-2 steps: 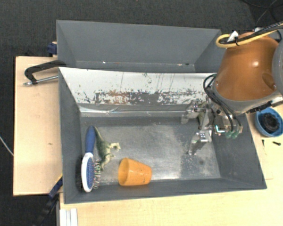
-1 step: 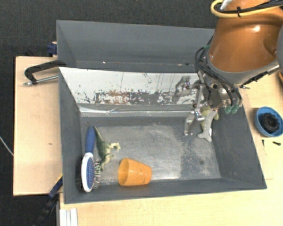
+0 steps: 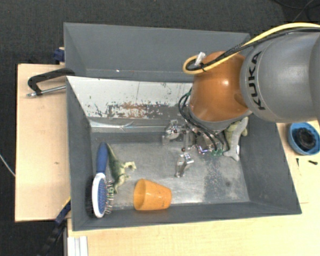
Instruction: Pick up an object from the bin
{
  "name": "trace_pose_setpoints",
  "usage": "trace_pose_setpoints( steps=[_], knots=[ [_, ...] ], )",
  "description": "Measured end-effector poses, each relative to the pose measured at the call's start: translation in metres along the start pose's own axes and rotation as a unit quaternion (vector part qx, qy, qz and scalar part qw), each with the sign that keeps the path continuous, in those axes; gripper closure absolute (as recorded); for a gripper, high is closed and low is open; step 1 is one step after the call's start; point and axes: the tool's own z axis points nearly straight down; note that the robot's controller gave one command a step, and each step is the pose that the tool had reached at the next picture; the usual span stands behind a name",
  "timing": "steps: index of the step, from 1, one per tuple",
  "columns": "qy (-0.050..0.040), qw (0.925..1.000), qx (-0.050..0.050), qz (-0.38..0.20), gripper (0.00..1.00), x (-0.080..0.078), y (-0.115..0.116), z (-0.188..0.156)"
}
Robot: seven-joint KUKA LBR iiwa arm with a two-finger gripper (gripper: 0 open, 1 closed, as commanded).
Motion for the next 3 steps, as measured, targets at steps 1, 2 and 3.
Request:
trace_pose_setpoints(
  steps=[1, 2, 3],
  knots=[
    [-0.0089, 0.9997, 0.001, -0.022, 0.00, -0.044, 0.016, -0.026],
    [-0.0066, 0.9993, -0.002, -0.038, 0.00, -0.064, 0.108, -0.006],
    [-0.0011, 0.9985, 0.000, 0.055, 0.00, -0.004, 0.150, 0.012]
  ],
)
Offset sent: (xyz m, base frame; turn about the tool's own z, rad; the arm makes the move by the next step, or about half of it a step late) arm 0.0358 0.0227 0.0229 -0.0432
